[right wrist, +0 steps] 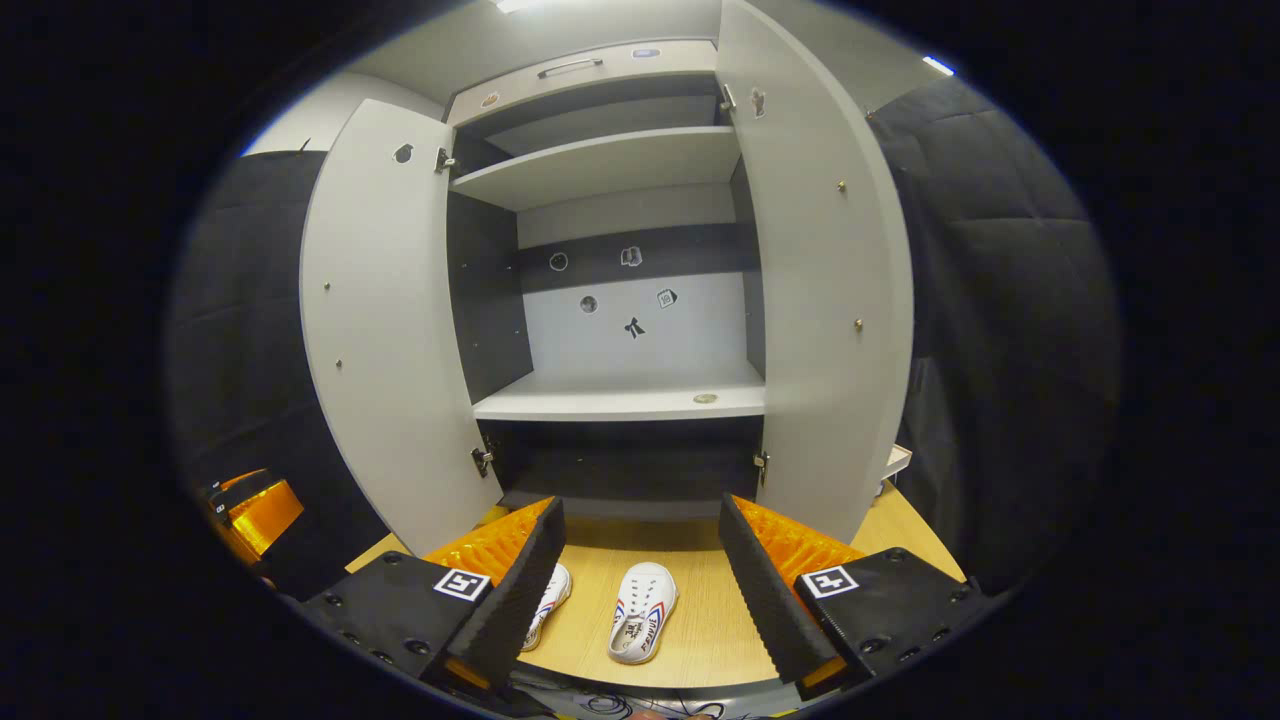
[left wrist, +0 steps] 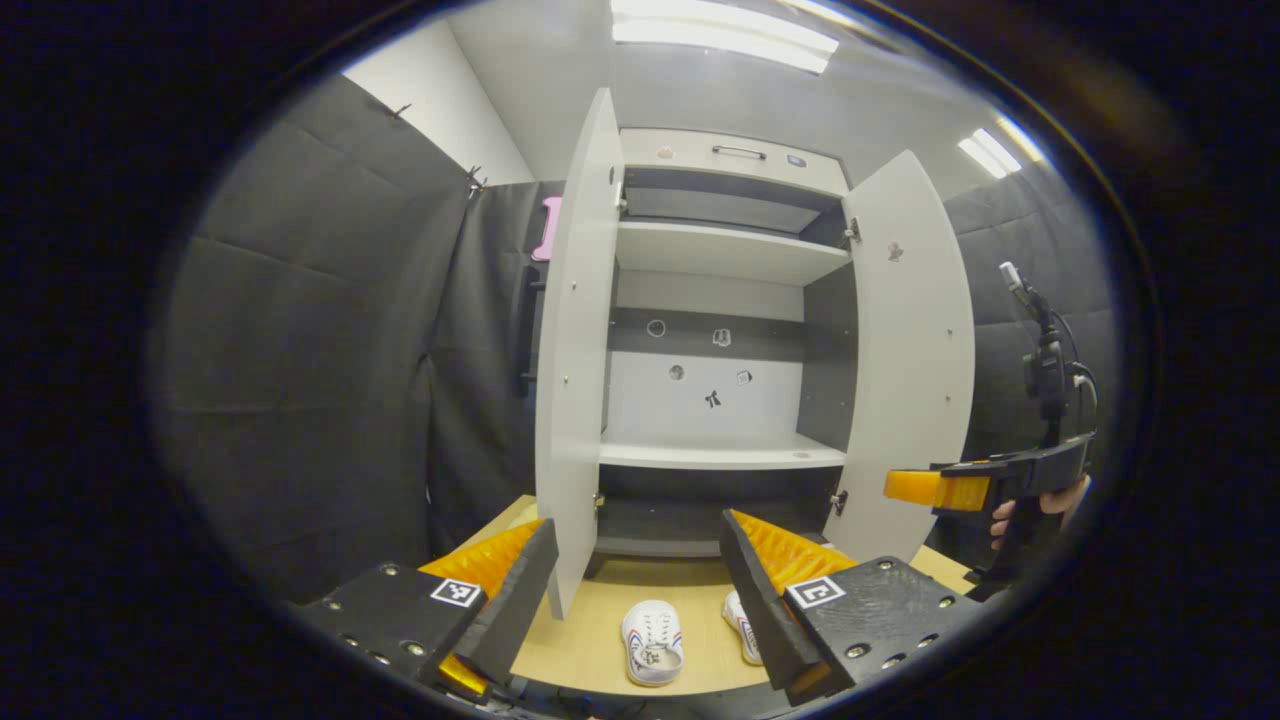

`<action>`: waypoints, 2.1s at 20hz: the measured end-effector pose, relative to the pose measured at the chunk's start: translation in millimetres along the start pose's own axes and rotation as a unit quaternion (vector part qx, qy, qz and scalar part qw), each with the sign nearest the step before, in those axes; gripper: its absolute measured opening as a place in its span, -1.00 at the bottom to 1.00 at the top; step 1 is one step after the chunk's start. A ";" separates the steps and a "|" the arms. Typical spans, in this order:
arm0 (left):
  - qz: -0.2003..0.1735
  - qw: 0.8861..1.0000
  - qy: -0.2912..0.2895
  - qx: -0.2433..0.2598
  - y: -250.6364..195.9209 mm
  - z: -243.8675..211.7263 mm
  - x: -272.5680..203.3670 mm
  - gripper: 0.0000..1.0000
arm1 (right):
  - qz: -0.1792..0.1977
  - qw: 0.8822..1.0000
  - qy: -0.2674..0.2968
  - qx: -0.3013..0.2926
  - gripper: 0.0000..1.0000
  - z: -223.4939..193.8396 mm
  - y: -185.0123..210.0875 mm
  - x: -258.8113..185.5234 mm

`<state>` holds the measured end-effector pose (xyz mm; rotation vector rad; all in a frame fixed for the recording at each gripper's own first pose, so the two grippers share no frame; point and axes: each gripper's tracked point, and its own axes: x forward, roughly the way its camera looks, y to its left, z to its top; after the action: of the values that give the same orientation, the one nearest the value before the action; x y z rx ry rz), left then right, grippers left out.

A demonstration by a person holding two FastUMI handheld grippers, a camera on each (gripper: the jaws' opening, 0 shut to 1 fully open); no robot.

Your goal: Grab one shoe with the right hand and put it into the shoe cabinet, grab the other shoe with the left hand and put it into the shoe cabinet; then close the right door with the right hand and the left door with the left hand.

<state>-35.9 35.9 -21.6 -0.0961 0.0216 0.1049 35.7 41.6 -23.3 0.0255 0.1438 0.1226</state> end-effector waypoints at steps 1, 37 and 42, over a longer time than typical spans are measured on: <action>0.006 1.000 0.004 -0.001 4.3 -3.9 -1.8 0.80 | 0.006 1.000 0.010 -0.002 0.84 -5.5 3.8 6.6; 0.181 0.977 0.111 -0.028 -31.8 -38.3 51.3 0.96 | 0.122 0.911 0.393 -0.026 0.88 -302.9 40.0 180.0; 0.185 0.976 0.119 0.000 -27.9 -38.9 46.3 0.82 | 0.082 0.921 0.368 -0.094 0.69 -309.4 30.4 184.9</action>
<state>12.4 9.3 -58.9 -0.1041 0.2796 0.4656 169.0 99.8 -354.4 -0.2048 0.8852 0.3116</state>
